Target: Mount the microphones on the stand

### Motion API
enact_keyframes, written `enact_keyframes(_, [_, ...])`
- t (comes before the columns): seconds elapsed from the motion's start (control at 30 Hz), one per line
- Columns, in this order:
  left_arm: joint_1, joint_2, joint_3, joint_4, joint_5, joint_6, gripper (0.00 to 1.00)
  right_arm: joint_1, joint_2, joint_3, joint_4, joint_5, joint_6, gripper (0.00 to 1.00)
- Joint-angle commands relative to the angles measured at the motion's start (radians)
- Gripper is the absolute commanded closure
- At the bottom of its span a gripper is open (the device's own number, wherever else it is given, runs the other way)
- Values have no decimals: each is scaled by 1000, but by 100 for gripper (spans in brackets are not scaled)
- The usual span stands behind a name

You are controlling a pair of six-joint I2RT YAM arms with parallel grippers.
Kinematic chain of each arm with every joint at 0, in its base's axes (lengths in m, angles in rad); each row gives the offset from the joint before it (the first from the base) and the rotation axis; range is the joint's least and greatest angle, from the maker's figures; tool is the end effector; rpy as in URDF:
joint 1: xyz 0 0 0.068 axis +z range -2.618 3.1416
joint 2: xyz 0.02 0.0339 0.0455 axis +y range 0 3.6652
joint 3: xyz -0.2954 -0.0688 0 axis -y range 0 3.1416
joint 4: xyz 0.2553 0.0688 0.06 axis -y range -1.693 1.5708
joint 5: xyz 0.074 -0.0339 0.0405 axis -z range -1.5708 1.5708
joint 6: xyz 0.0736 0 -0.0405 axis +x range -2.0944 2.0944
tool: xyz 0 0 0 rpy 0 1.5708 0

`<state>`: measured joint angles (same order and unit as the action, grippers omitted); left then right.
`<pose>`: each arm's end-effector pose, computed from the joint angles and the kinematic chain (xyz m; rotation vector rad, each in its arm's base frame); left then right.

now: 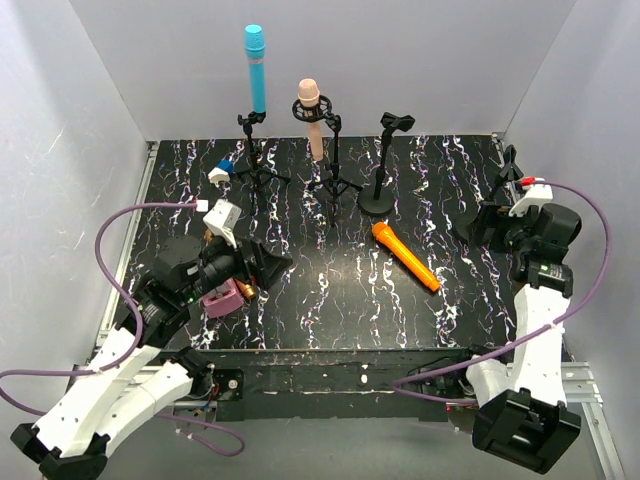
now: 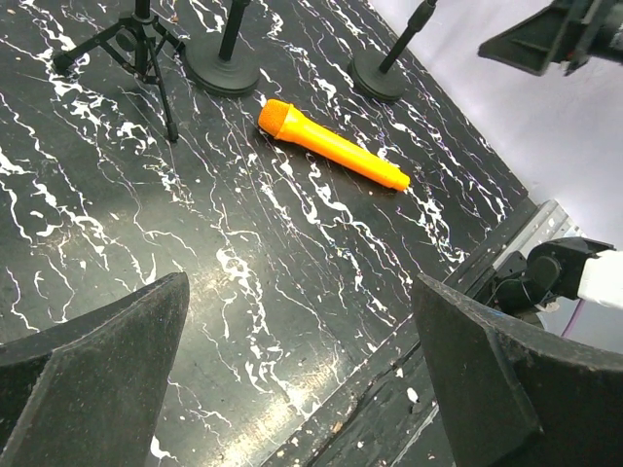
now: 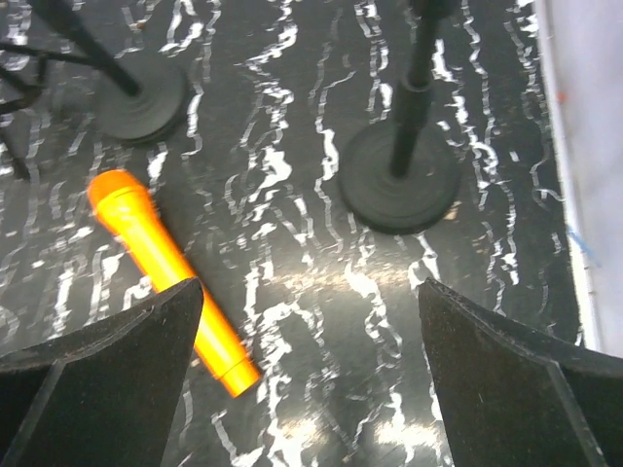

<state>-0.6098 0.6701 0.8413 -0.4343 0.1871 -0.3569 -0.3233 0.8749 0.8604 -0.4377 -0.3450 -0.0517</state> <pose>0.1324 -0.1092 0.3615 0.3771 1.8772 -0.8388 0.2124 -0.0449 0.3339 0.0542 1.9955 0.1081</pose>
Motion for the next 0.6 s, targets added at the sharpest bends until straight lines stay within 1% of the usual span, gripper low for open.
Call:
enact_keyframes(0.0, [2,-40,-21,-10,-18,-16,2,-8,28,-124,419,113,-40,2])
enact_keyframes(0.07, [2,-53,-22,-21,-26,-17,2,-23,82,-127,471,100,-49,2])
enact_keyframes(0.17, [2,-66,-28,-34,-41,-24,2,-59,156,-142,562,17,-74,3])
enact_keyframes(0.33, [2,-79,-44,-29,-51,-54,2,-82,257,-201,827,-78,-119,9])
enact_keyframes(0.43, [2,-79,-51,-20,-48,-60,2,-86,347,-186,927,-115,-51,17])
enact_keyframes(0.57, [2,-70,-44,-15,-41,-56,2,-89,453,-178,1131,-179,35,29])
